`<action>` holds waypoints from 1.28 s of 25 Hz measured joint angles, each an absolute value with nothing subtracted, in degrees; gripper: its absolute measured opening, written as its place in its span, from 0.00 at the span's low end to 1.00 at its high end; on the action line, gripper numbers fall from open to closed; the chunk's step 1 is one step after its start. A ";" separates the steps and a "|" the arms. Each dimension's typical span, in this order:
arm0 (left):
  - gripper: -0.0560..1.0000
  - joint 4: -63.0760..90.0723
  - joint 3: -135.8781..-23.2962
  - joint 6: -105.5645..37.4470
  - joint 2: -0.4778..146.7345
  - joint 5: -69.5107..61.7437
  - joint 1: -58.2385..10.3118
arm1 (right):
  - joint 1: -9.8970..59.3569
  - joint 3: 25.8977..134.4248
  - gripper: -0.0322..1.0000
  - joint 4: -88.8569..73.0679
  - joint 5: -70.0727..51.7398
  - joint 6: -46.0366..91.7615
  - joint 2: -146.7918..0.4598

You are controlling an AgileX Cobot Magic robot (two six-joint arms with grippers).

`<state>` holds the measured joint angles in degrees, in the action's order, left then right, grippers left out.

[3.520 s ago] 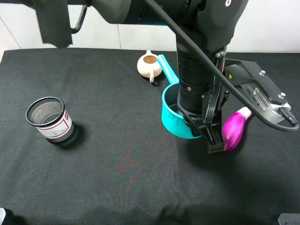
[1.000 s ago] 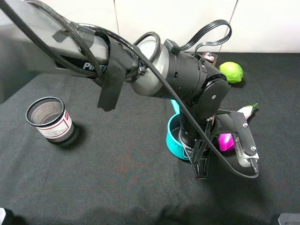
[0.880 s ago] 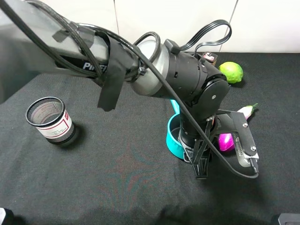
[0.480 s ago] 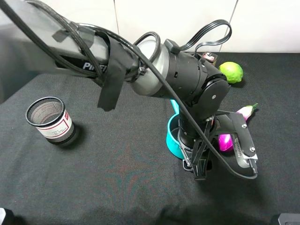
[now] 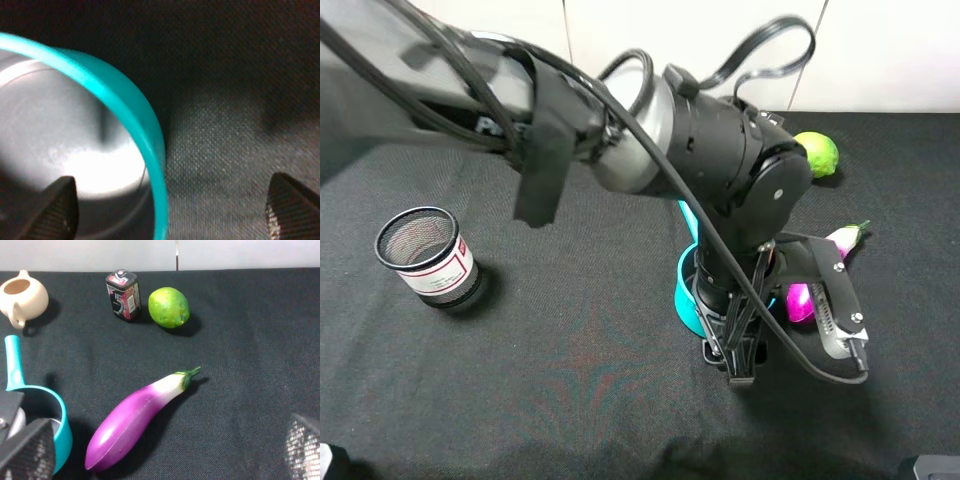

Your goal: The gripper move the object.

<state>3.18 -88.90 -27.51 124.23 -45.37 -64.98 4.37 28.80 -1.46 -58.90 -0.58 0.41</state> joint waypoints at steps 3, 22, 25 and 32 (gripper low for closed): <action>0.76 3.18 -89.09 -27.51 123.11 -46.22 -64.98 | 4.37 28.80 0.70 -1.51 -58.90 -0.58 0.41; 0.76 3.18 -89.77 -22.13 112.79 -57.11 -64.98 | 4.37 28.80 0.70 -1.63 -58.85 -0.58 0.41; 0.76 3.18 -90.31 -21.49 111.28 -59.77 -64.98 | 4.37 28.80 0.70 -1.63 -58.85 -0.58 0.41; 0.75 1.14 -90.39 -15.89 106.99 -63.57 -64.98 | 4.37 28.80 0.70 -1.63 -58.85 -0.58 0.41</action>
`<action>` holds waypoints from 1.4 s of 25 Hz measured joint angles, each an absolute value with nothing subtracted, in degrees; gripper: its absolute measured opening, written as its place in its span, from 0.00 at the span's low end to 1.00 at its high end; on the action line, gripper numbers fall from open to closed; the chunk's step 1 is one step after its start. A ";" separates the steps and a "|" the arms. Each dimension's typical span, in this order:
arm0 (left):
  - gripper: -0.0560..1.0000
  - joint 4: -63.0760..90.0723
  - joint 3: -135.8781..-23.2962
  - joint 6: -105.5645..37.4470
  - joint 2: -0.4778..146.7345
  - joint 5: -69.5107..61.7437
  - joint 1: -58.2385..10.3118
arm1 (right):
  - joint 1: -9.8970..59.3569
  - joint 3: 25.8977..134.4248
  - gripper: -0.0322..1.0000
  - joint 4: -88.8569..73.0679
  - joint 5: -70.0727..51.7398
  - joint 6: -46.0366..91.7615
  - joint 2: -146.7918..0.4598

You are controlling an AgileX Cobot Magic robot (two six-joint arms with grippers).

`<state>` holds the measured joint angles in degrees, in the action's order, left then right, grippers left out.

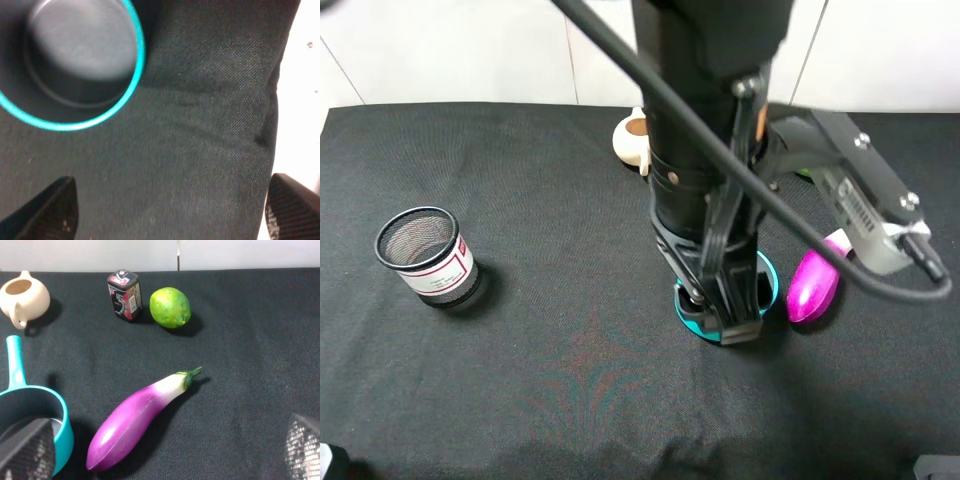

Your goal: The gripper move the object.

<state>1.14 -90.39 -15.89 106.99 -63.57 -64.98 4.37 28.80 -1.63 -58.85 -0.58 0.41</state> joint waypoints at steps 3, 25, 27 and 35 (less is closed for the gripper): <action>0.75 0.00 -90.39 -14.03 105.45 -65.59 -64.98 | 4.37 28.80 0.70 -1.63 -58.85 -0.58 0.41; 0.75 -0.75 -90.39 -9.44 97.03 -67.38 -54.97 | 4.37 28.80 0.70 -1.68 -58.85 -0.58 0.41; 0.75 0.00 -90.39 -9.44 96.53 -67.40 -53.48 | 4.37 28.80 0.70 -1.68 -58.85 -0.58 0.41; 0.75 0.00 -90.27 -9.44 94.46 -67.44 -48.52 | 4.37 28.80 0.70 -1.68 -58.85 -0.58 0.41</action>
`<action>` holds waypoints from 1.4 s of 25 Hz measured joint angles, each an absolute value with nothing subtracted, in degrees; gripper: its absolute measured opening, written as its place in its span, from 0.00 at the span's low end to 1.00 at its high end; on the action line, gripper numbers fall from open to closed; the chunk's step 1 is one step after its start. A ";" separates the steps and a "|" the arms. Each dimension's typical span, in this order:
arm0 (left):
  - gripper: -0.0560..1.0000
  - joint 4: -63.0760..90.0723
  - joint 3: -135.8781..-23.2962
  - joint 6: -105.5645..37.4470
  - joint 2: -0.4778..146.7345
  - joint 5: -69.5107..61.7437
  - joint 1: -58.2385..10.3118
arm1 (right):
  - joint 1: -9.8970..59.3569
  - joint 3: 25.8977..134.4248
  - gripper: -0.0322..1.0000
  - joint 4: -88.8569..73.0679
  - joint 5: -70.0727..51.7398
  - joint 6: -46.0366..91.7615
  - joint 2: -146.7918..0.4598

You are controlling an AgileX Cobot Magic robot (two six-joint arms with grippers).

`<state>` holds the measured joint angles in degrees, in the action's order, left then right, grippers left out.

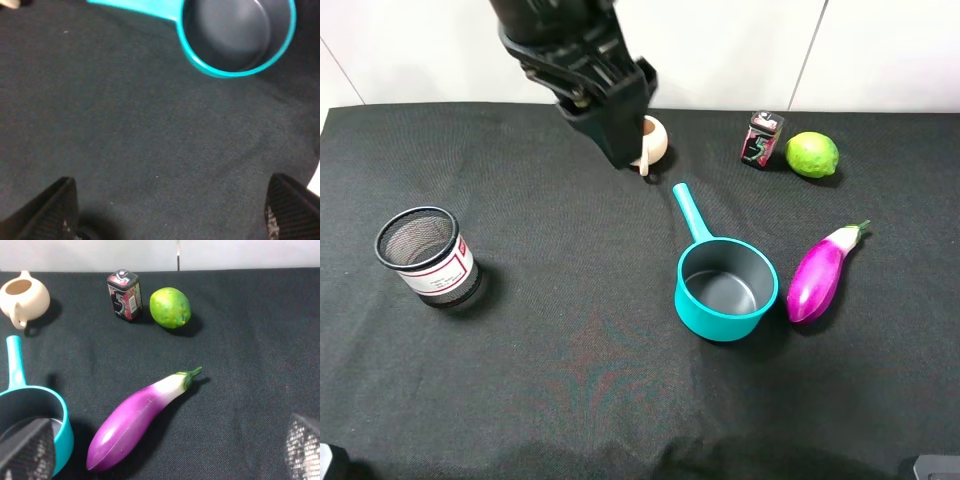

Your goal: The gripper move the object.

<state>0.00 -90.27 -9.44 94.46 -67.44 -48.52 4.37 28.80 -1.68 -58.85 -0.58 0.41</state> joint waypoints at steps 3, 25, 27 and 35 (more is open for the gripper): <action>0.75 0.00 -89.09 -9.44 93.41 -67.44 -46.43 | 4.37 28.80 0.70 -1.68 -58.85 -0.58 0.41; 0.75 5.77 -67.64 -13.75 73.04 -67.44 -28.16 | 4.37 28.80 0.70 -1.68 -58.34 -0.58 0.41; 0.75 5.77 -65.45 -13.75 69.89 -67.44 -27.75 | 4.37 28.80 0.70 -1.68 -58.30 -0.58 0.41; 0.75 5.77 -59.82 -10.30 59.88 -67.51 -27.68 | 4.37 28.80 0.70 -1.68 -58.28 -0.58 0.41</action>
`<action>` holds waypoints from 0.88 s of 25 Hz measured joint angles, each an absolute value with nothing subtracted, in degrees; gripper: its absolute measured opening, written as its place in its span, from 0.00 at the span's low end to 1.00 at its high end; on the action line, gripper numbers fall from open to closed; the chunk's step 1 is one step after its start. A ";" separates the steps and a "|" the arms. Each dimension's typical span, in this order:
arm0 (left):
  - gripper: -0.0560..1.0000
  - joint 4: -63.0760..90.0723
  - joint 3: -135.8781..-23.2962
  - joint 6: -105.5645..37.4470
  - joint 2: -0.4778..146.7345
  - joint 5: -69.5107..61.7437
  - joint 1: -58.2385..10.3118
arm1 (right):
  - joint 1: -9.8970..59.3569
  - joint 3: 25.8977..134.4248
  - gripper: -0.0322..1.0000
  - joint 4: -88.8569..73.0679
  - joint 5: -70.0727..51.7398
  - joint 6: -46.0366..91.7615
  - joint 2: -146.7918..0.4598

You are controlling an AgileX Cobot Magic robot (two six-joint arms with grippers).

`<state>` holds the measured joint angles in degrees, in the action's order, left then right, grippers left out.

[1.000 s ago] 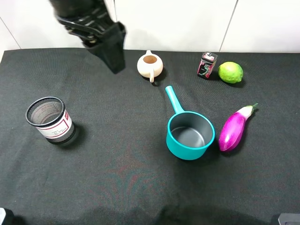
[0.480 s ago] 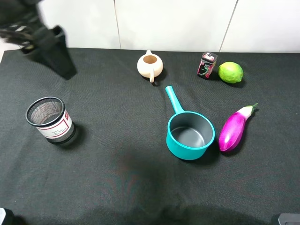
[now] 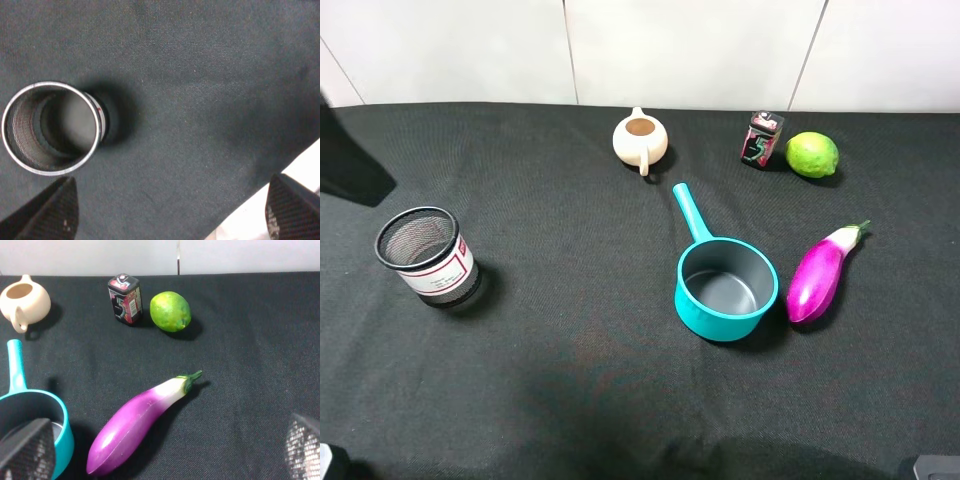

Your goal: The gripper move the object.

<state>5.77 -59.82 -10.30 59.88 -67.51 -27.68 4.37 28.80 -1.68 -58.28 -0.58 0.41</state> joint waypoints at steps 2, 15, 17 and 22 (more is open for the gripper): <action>0.75 5.77 -58.90 -9.26 57.71 -67.51 -27.68 | 4.37 28.80 0.70 -1.68 -58.28 -0.58 0.41; 0.80 5.18 -55.77 -8.41 44.41 -67.64 -27.68 | 4.37 28.80 0.70 -1.68 -58.23 -0.58 0.41; 0.80 4.16 -55.77 -10.95 43.08 -67.64 -27.68 | 4.37 28.80 0.70 -1.68 -58.23 -0.58 0.41; 0.80 2.13 -55.77 -14.00 39.70 -67.59 -27.08 | 4.37 28.80 0.70 -1.68 -58.23 -0.58 0.41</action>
